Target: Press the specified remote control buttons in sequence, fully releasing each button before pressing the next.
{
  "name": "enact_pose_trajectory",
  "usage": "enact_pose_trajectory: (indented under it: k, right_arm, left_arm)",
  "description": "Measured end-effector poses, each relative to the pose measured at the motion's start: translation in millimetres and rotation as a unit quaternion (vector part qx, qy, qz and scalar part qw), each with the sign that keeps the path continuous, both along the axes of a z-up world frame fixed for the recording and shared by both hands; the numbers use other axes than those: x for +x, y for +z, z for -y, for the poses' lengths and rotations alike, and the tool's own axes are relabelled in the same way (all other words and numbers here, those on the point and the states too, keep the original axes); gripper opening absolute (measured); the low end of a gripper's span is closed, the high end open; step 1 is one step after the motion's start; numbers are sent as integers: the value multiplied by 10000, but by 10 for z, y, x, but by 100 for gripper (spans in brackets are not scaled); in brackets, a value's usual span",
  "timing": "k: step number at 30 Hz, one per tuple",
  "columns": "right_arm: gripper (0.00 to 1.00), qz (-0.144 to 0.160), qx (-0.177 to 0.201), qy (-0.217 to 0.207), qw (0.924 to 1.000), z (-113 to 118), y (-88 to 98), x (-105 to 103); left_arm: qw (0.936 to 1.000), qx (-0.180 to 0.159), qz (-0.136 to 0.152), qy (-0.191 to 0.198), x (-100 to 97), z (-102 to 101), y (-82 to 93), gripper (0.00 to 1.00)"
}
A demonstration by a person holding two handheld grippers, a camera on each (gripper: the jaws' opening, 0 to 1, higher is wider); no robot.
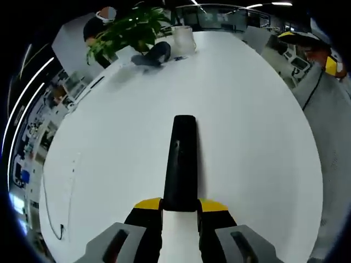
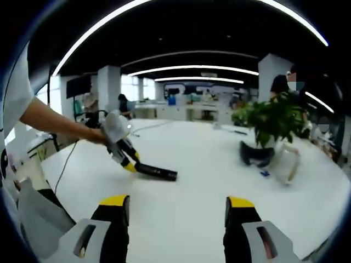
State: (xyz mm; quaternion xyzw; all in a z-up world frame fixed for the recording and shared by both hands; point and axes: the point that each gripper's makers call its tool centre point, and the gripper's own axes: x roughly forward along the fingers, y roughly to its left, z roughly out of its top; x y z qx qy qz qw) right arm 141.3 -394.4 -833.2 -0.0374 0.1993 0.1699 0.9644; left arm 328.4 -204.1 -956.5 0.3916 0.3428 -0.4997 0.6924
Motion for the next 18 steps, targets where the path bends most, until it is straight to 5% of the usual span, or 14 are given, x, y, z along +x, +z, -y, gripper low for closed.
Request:
enact_pose_trajectory:
  k: [18]
  right_arm:
    - [68, -120, -105, -28, 9999, 25, -56, 25]
  left_arm:
    - [9988, 259, 223, -350, 404, 77, -78, 23]
